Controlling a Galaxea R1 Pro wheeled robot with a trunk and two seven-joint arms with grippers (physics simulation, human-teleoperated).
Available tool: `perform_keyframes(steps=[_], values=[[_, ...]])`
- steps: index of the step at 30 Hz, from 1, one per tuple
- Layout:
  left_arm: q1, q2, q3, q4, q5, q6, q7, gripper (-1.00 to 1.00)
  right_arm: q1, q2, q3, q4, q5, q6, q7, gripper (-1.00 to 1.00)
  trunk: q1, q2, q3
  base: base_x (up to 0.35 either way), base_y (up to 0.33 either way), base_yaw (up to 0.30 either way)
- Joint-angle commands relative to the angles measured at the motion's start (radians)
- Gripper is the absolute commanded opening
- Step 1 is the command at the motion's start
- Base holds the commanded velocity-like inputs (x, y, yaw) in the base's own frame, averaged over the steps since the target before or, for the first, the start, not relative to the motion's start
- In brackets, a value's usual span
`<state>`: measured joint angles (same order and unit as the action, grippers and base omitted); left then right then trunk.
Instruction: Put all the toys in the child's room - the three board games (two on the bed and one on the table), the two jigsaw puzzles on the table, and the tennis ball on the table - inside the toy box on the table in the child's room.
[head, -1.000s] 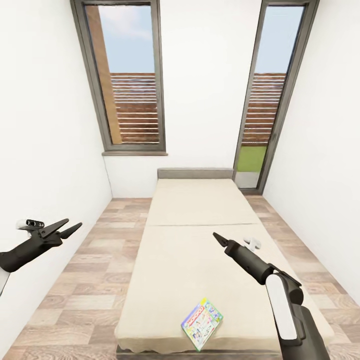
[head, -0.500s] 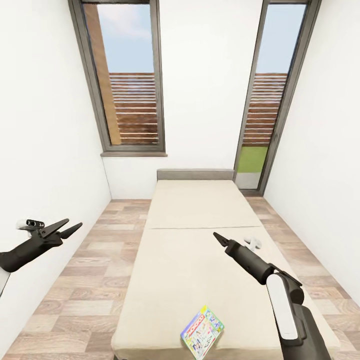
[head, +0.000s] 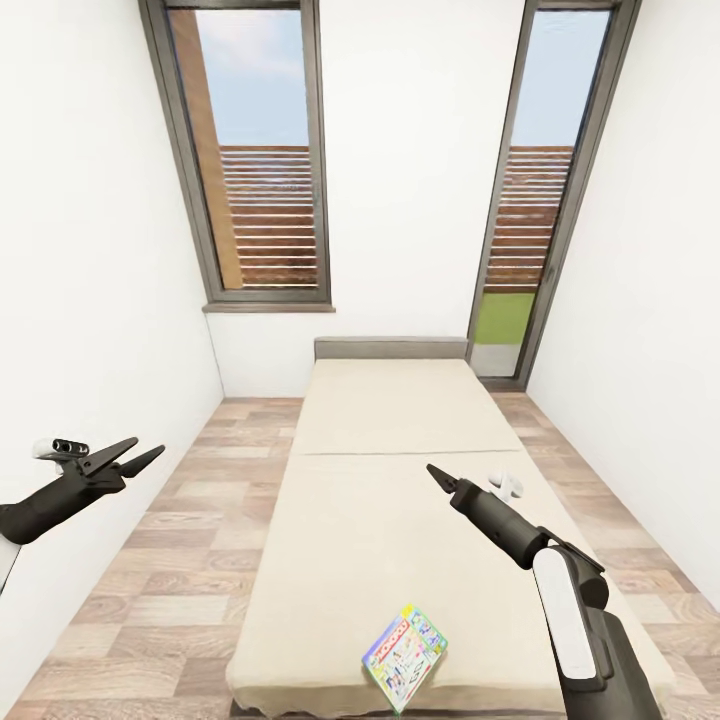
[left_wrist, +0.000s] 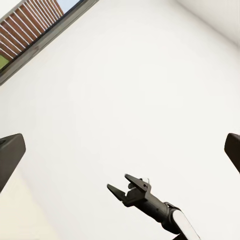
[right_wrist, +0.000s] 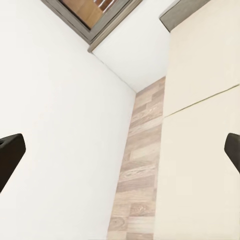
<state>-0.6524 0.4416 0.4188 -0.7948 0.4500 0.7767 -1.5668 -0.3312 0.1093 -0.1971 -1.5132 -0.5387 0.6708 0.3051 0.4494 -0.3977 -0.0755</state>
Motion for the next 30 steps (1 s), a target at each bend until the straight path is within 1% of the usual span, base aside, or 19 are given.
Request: perform_keyframes(steps=[1,18,24,30], values=[[-0.001,0.0,0.0,0.0,-0.001,0.01,-0.004,1.0,-0.001,0.001,-0.003,0.0,-0.001,0.007,0.004,1.0,0.001,-0.002,-0.002,-0.029,0.005,0.0],[-0.001,-0.001,0.0,0.0,-0.001,0.011,-0.004,1.0,-0.001,0.001,-0.003,0.005,0.002,0.005,0.002,1.0,0.001,-0.002,-0.002,-0.034,0.001,0.0],[-0.001,-0.001,0.0,0.0,-0.002,0.012,-0.004,1.0,-0.001,0.004,-0.003,0.009,0.006,0.003,0.0,1.0,0.001,-0.002,-0.002,-0.095,0.032,0.0],[-0.001,-0.001,0.0,0.0,-0.002,0.012,-0.004,1.0,-0.001,0.008,-0.007,0.018,-0.002,0.003,0.0,1.0,0.001,-0.002,-0.002,-0.031,0.015,0.0]])
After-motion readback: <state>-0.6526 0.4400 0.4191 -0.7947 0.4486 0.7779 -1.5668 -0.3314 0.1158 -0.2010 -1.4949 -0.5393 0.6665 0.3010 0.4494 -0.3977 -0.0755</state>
